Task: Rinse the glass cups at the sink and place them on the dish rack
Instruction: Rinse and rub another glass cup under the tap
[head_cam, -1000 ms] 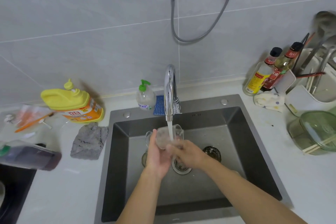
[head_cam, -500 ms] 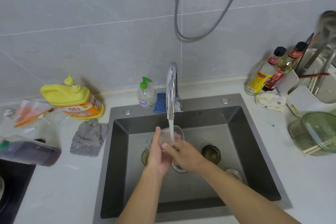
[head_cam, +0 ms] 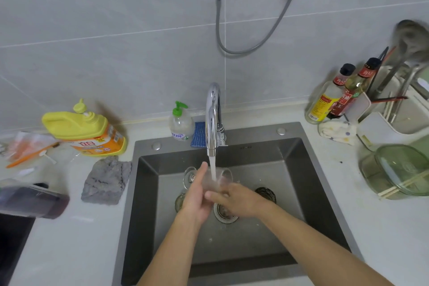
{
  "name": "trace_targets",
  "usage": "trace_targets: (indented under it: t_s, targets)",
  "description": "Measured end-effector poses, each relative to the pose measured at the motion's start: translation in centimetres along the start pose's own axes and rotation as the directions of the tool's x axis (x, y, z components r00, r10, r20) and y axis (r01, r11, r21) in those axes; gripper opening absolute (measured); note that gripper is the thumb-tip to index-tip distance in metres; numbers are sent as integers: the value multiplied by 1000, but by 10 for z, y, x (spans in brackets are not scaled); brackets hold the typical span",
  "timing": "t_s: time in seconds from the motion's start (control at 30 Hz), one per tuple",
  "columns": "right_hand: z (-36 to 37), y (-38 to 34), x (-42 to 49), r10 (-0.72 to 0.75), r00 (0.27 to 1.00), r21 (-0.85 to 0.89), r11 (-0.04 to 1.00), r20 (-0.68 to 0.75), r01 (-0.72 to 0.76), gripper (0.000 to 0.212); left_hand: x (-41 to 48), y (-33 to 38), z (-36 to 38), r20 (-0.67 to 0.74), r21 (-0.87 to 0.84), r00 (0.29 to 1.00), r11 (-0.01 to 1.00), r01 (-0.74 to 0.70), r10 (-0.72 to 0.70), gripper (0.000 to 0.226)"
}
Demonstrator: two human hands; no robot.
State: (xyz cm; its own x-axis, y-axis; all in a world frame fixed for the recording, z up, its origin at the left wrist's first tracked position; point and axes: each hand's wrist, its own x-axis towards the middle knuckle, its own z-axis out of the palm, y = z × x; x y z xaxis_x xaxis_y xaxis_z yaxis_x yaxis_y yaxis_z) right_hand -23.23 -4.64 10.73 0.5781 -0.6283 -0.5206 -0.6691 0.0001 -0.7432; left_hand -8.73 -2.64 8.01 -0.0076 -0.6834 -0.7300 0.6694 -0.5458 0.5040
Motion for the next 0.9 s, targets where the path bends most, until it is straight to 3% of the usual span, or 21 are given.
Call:
trace_targets:
  t_s: [0.07,0.13,0.23,0.3,0.37,0.4,0.47,0.53,0.57,0.63,0.7,0.73,0.8,0.83,0.9]
  targets:
    - [-6,8,1,-12,999,-243,970,-46,0,48,-2,0,0,20,6,1000,1000,15,-15,58]
    - [2,8,2,-86,988,-291,956,-127,46,39,-3,-1,0,11,-29,1000,999,16,-16,61]
    - [10,-7,8,2,974,86,996,-226,18,47,-3,-6,2,-7,-80,1000,997,-10,9,55]
    - [8,-10,10,145,985,391,915,-96,-97,51,-6,-7,5,4,-70,1000,997,-20,21,52]
    - [3,-4,10,147,988,472,869,44,-150,47,-8,-4,7,12,-56,1000,998,-19,20,56]
    - [-1,1,9,103,993,396,910,60,-119,44,-10,-3,8,2,-31,1000,999,-20,20,57]
    - [-9,12,10,29,1000,3,1000,5,-29,46,-8,0,6,-20,-55,1000,998,-19,18,56]
    - [-11,20,13,-25,998,-360,933,-64,0,52,-10,3,6,-1,-27,1000,1000,4,-4,54]
    - [-10,19,13,-41,996,-410,912,-82,4,52,-9,5,5,-2,-10,1000,1000,1,-1,55]
    - [0,16,12,-78,993,-238,970,-83,56,43,-7,6,2,-11,-7,1000,1000,8,-8,59]
    - [9,4,10,-70,992,99,992,-107,80,36,-9,6,2,-9,-16,1000,1000,26,-26,60]
    - [13,-1,11,-3,993,280,959,-116,35,32,-7,4,1,-14,-35,1000,999,14,-14,59]
    - [13,-7,10,118,992,595,800,-34,-75,28,-9,2,1,11,-30,1000,999,-27,27,58]
    - [10,-6,10,111,994,632,770,6,-90,31,-10,2,3,17,-33,999,998,-50,51,56]
    - [1,-1,9,36,999,463,885,29,-46,35,-14,7,6,-2,-41,998,997,-62,62,53]
